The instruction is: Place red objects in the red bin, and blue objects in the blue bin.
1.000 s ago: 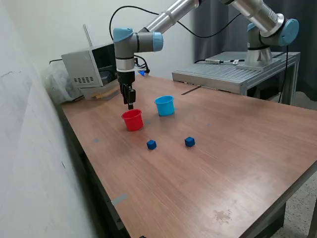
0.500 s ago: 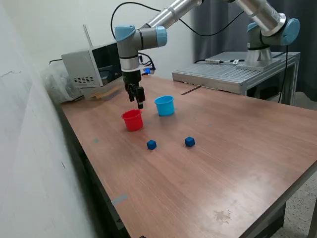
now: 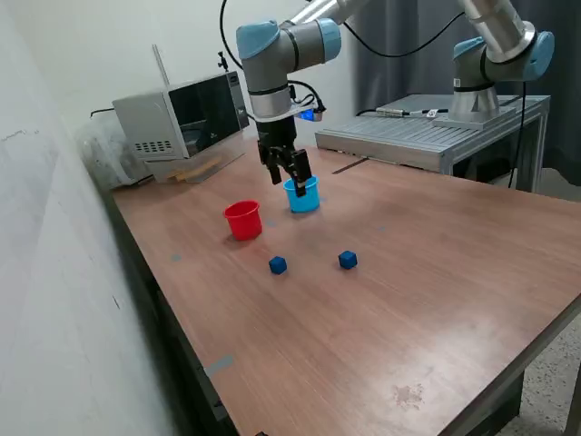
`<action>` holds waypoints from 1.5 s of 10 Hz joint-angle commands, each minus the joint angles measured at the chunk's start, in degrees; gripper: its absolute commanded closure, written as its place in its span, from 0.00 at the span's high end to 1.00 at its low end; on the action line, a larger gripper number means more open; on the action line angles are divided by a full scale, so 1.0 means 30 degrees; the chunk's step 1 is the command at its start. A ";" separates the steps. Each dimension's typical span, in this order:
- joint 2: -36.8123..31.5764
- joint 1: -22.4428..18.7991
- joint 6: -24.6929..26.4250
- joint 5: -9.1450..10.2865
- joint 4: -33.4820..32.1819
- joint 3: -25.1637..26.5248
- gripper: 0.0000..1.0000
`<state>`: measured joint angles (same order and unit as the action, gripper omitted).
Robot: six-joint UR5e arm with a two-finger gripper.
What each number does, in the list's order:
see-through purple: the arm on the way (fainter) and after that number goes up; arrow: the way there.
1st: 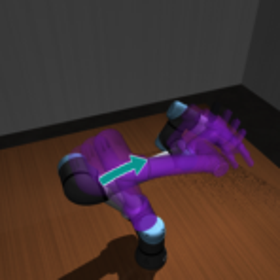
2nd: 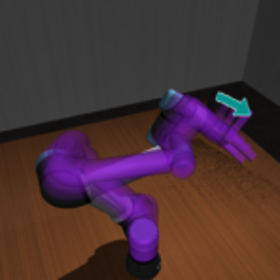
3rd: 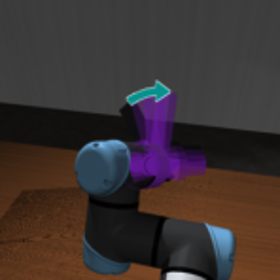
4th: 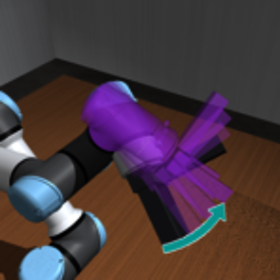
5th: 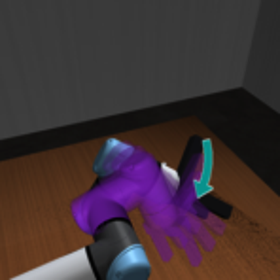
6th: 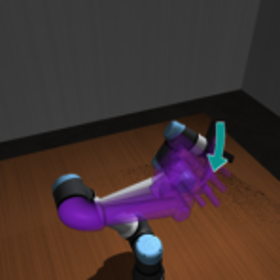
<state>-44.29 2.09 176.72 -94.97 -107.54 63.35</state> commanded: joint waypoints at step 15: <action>0.2691 -0.2249 0.1678 0.4176 -0.2941 0.0538 1.00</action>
<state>-37.31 -4.44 181.68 -82.21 -115.47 65.74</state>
